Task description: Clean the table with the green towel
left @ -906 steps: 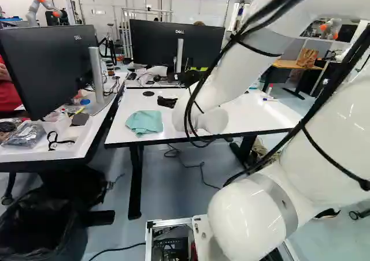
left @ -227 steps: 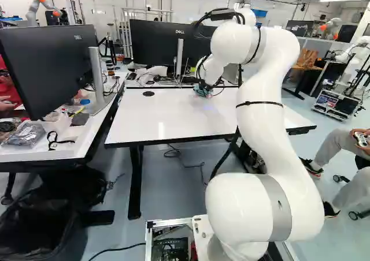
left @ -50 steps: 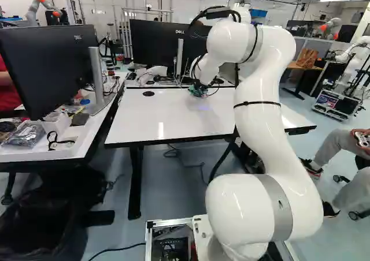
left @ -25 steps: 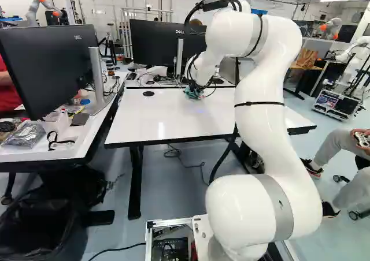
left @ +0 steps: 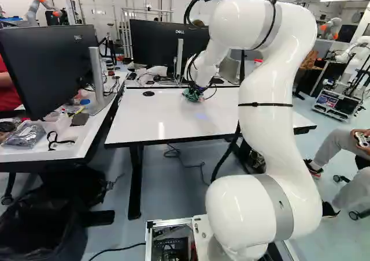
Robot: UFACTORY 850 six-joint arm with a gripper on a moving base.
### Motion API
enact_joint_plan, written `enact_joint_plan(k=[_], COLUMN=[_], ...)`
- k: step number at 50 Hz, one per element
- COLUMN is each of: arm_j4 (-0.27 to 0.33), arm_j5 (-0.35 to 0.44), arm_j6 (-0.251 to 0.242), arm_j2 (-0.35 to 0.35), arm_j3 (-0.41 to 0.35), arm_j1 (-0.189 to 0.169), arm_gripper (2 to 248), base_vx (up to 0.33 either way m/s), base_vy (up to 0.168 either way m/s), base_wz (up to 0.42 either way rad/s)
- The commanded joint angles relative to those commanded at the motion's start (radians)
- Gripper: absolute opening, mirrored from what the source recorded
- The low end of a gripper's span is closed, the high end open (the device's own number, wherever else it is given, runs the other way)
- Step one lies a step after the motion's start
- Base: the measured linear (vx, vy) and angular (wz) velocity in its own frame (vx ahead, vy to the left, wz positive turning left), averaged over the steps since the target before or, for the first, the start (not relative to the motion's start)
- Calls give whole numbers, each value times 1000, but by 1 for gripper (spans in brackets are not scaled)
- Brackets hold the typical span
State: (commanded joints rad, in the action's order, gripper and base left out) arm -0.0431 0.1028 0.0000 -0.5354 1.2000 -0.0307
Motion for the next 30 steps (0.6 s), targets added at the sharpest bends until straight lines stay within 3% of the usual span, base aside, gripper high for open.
enact_joint_plan(k=[14, 30], arm_j4=[0, 0], arm_j5=[0, 0], arm_j6=[0, 0], arm_j2=[58, 87], arm_j3=[-77, -86], arm_j1=[-1, -1], arm_gripper=[61, 61], base_vx=[0, 0], base_vy=[0, 0], base_wz=[0, 0])
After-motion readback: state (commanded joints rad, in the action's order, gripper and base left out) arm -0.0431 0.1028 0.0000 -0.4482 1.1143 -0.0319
